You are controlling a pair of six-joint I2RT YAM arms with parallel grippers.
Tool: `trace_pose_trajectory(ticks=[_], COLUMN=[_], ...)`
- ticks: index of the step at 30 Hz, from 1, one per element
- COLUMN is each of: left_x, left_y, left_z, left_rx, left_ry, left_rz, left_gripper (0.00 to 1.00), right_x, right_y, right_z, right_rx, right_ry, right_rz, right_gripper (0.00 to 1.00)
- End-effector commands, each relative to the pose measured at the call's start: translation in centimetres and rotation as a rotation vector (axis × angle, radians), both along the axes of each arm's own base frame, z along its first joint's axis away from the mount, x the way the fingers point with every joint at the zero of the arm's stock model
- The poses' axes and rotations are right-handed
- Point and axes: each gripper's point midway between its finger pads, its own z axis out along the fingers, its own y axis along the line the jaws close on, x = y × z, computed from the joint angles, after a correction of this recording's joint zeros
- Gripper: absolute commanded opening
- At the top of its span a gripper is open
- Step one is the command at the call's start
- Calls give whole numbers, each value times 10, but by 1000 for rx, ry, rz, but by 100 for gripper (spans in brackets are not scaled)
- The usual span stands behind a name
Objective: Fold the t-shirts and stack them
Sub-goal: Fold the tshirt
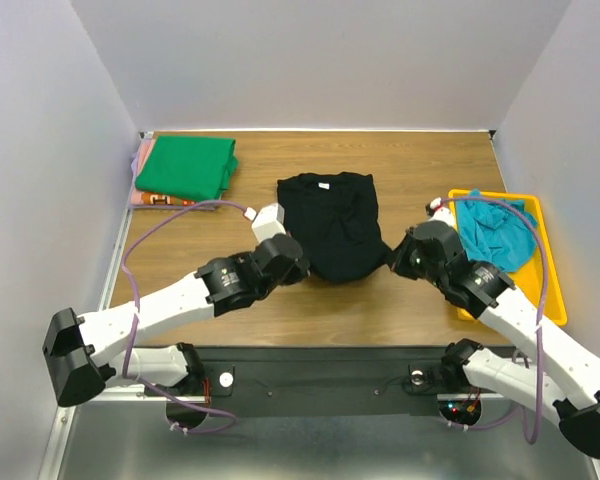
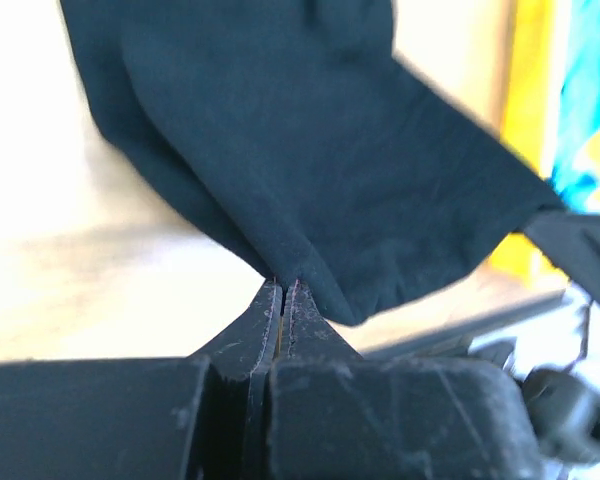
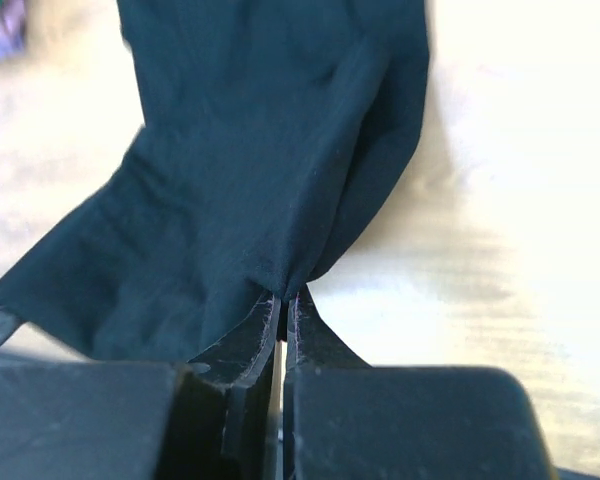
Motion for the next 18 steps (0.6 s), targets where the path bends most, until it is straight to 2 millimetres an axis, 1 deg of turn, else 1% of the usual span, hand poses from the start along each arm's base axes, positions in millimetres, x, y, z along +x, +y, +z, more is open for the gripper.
trace_pose_trajectory(ticks=[1,2,3,4,5,6,7,8,9,10,11,12,13,14,16,17,18], left_x=[41,46,54,63,71,80,93,99,106,115,125,133,141,153,166,172,184], left_y=[18,17,16,22,23,25,34,37,36,40,45,44,42,43,45,45,48], left_z=[34,38,42,44,50,49,54,51,55,60,65,62,67,68,67,67,67], left_rx=[61,64,78,83,78,92,85,93,91,92,87,94,83,95,112,127,138], left_ry=[-130,-138,-152,-152,-160,-163,-165,-162,-168,-185,-201,-202,-223,-224,-223,-226,-221], left_rz=[124,124,122,148,157,166,201,202,204,219,239,243,243,248,260,257,273], left_gripper=[0,0,0,0,0,0,0,0,0,0,0,0,0,0,0,0,0], right_x=[35,44,54,60,69,75,89,93,104,115,124,136,143,156,174,182,189], right_y=[-10,-10,-12,-14,-12,-13,-6,-5,2,7,6,3,1,-5,-3,-8,-5], right_z=[55,56,73,76,67,68,70,82,73,92,94,88,90,101,94,95,101], right_rx=[-19,-51,-64,-93,-130,-137,-137,-124,-156,-155,-171,-214,-224,-219,-225,-230,-214], right_ry=[-162,-172,-215,-226,-201,-202,-205,-234,-210,-244,-250,-241,-248,-270,-262,-262,-269], right_rz=[-124,-132,-162,-175,-185,-210,-229,-230,-217,-216,-233,-271,-291,-329,-335,-341,-331], right_gripper=[0,0,0,0,0,1,1,1,0,0,0,0,1,0,1,0,0])
